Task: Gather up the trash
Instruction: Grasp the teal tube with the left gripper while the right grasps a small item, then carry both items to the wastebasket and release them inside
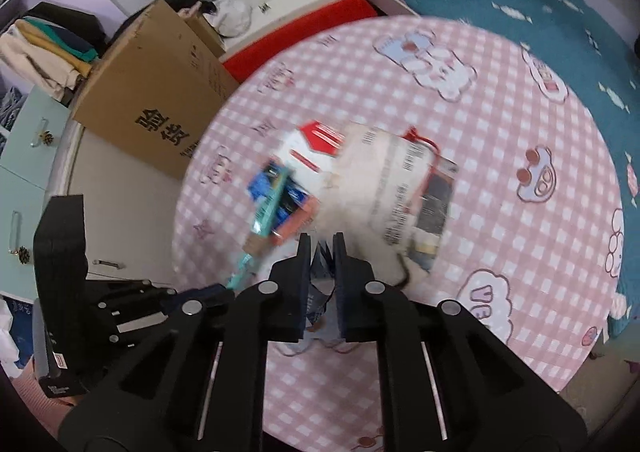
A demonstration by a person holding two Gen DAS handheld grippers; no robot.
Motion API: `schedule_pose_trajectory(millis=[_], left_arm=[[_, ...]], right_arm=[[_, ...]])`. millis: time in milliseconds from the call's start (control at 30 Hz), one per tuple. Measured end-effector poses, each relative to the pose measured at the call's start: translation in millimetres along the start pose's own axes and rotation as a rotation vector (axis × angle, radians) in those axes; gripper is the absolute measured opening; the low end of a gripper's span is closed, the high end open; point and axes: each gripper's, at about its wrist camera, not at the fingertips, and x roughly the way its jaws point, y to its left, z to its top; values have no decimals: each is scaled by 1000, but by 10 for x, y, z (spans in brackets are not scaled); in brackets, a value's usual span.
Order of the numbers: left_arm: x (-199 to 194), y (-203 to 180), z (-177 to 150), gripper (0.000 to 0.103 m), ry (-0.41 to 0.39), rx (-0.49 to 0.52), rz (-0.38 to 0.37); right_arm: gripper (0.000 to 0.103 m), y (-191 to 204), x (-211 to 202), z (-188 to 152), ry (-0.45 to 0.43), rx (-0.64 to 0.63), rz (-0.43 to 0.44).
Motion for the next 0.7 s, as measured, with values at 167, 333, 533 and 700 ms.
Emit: schedule_pose_trajectory(millis=[167, 333, 533, 700], left_arm=[[-297, 293, -148, 5, -59, -45, -97], [-619, 641, -356, 5, -122, -102, -158], [-956, 1309, -689, 5, -177, -193, -109], [-1117, 1943, -1051, 5, -187, -309, -14]], right_arm=[[11, 417, -94, -4, -35, -29, 22], [11, 947, 4, -36, -42, -67, 63], [11, 1733, 282, -74, -17, -151, 128], [11, 2432, 550, -146, 26, -243, 180]])
